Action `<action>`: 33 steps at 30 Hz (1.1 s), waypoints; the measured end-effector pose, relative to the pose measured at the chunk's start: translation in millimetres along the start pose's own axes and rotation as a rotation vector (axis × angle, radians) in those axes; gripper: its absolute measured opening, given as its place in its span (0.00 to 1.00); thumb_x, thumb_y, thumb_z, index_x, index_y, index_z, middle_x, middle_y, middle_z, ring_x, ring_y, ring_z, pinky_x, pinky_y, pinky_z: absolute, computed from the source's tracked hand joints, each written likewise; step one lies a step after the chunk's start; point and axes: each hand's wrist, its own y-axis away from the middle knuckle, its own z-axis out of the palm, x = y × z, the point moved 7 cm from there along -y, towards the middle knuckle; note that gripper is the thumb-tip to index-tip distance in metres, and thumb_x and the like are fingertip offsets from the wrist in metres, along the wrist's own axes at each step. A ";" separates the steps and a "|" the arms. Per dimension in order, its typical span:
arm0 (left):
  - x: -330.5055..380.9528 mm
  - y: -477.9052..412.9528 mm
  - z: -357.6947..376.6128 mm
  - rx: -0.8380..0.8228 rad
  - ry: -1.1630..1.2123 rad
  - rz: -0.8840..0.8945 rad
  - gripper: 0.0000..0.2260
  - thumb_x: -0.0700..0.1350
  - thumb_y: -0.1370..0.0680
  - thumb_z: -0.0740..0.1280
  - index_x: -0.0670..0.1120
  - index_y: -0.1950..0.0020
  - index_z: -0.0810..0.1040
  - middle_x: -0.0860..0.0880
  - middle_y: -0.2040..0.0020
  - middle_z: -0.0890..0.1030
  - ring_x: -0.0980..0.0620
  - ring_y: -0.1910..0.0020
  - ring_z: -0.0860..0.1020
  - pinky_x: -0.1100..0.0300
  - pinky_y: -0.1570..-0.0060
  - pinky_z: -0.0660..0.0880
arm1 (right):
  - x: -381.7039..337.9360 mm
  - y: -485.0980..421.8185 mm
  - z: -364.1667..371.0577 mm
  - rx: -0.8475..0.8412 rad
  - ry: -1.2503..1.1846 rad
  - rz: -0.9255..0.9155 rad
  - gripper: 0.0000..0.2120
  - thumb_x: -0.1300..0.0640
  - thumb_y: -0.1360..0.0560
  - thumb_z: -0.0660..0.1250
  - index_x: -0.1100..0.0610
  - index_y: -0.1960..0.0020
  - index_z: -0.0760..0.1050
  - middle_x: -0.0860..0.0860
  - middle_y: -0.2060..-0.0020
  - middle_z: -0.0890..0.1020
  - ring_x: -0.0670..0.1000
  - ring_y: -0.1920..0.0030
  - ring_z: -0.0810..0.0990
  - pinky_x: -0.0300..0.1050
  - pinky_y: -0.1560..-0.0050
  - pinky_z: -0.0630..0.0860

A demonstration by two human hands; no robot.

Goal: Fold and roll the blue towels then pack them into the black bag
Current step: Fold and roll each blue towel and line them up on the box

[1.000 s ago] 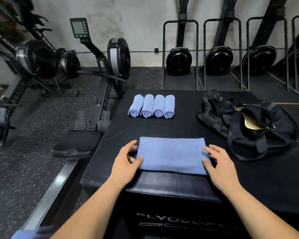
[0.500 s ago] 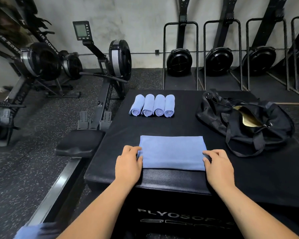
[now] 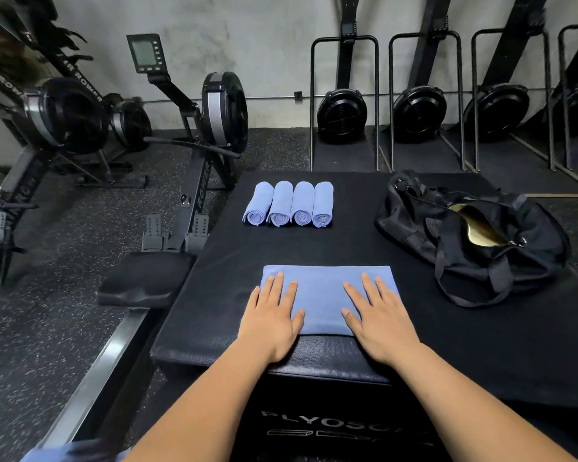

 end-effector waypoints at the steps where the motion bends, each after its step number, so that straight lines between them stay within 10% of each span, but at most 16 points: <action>1: 3.5 -2.3 -3.9 -0.003 -0.021 -0.016 0.31 0.60 0.14 0.44 0.51 0.13 0.44 0.43 0.14 0.40 0.45 0.15 0.37 0.44 0.18 0.39 | -3.0 -2.4 -1.3 -0.022 -0.013 0.025 0.41 0.27 0.24 0.28 0.41 0.15 0.42 0.51 0.15 0.41 0.56 0.16 0.37 0.56 0.17 0.43; 4: 25.1 -16.4 -21.9 0.051 0.005 -0.031 0.30 0.57 0.15 0.45 0.47 0.14 0.49 0.40 0.14 0.43 0.42 0.15 0.40 0.43 0.18 0.39 | -19.2 -16.7 -12.2 -0.001 -0.042 0.050 0.32 0.34 0.16 0.42 0.43 0.15 0.45 0.50 0.15 0.40 0.56 0.16 0.37 0.58 0.17 0.42; 21: 15.7 -33.1 3.1 0.058 0.042 -0.044 0.38 0.71 0.22 0.36 0.56 0.14 0.41 0.44 0.15 0.35 0.40 0.17 0.33 0.41 0.18 0.39 | -10.9 -31.3 -0.2 0.047 -0.037 0.041 0.39 0.23 0.25 0.37 0.35 0.16 0.43 0.44 0.16 0.38 0.52 0.17 0.33 0.62 0.18 0.38; 28: 11.6 0.6 -19.4 0.424 0.103 -0.116 0.28 0.59 0.16 0.52 0.47 0.20 0.70 0.39 0.19 0.66 0.40 0.17 0.59 0.40 0.19 0.52 | -11.3 -16.2 -1.1 -0.005 -0.042 0.243 0.40 0.23 0.23 0.37 0.38 0.16 0.41 0.50 0.16 0.34 0.57 0.17 0.32 0.66 0.20 0.37; 33: 14.8 0.0 -22.2 0.475 0.166 -0.018 0.24 0.54 0.16 0.54 0.48 0.22 0.72 0.46 0.19 0.68 0.45 0.17 0.60 0.43 0.19 0.55 | -25.4 -18.9 -13.8 0.009 0.001 0.141 0.36 0.28 0.20 0.39 0.40 0.16 0.43 0.51 0.16 0.37 0.60 0.17 0.34 0.66 0.20 0.41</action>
